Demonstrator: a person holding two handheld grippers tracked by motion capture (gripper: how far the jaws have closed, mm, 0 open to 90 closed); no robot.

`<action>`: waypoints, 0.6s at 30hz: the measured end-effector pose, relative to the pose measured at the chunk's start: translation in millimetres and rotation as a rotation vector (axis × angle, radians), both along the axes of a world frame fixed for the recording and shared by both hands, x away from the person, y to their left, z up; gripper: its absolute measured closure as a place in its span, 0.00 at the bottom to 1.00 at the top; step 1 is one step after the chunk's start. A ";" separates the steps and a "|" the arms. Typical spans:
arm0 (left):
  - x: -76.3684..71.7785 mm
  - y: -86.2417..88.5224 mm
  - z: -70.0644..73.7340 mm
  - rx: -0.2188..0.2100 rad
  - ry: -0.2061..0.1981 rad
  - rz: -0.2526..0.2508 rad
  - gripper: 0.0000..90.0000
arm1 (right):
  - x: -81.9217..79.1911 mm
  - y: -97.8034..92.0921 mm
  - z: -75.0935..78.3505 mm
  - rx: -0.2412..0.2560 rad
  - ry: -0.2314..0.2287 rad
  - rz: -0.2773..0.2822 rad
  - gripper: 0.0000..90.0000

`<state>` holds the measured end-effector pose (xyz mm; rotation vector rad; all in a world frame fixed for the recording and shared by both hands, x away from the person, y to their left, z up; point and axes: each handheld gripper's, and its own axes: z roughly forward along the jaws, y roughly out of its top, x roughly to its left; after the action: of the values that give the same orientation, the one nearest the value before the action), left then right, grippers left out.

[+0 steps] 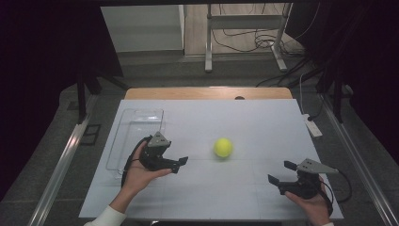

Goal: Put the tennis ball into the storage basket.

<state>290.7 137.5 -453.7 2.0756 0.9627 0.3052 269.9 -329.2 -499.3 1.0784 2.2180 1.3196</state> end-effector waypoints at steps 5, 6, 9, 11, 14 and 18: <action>4.2 -4.9 -0.2 0.006 0.005 -0.009 0.14 | 0.0 0.0 -0.2 -0.001 0.000 0.000 0.12; 4.8 -5.8 -0.3 0.005 0.005 -0.010 0.14 | 0.0 0.0 -0.2 -0.001 0.000 0.000 0.12; 6.4 -7.4 -0.1 0.007 0.006 -0.012 0.14 | 0.2 -0.1 -0.3 -0.001 0.001 0.000 0.12; 7.3 -8.8 0.0 0.007 0.007 -0.012 0.14 | 0.3 -0.2 -0.5 -0.002 0.002 0.000 0.12; 8.6 -10.4 0.1 0.007 0.006 -0.015 0.14 | 0.1 -0.1 -0.3 -0.002 0.001 0.000 0.12; 10.8 -12.1 0.2 0.003 0.009 -0.015 0.13 | 0.4 0.0 -0.6 -0.003 0.003 -0.001 0.12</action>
<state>301.5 125.4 -453.5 2.0873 0.9516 0.2895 270.2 -329.2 -500.0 1.0805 2.2207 1.3153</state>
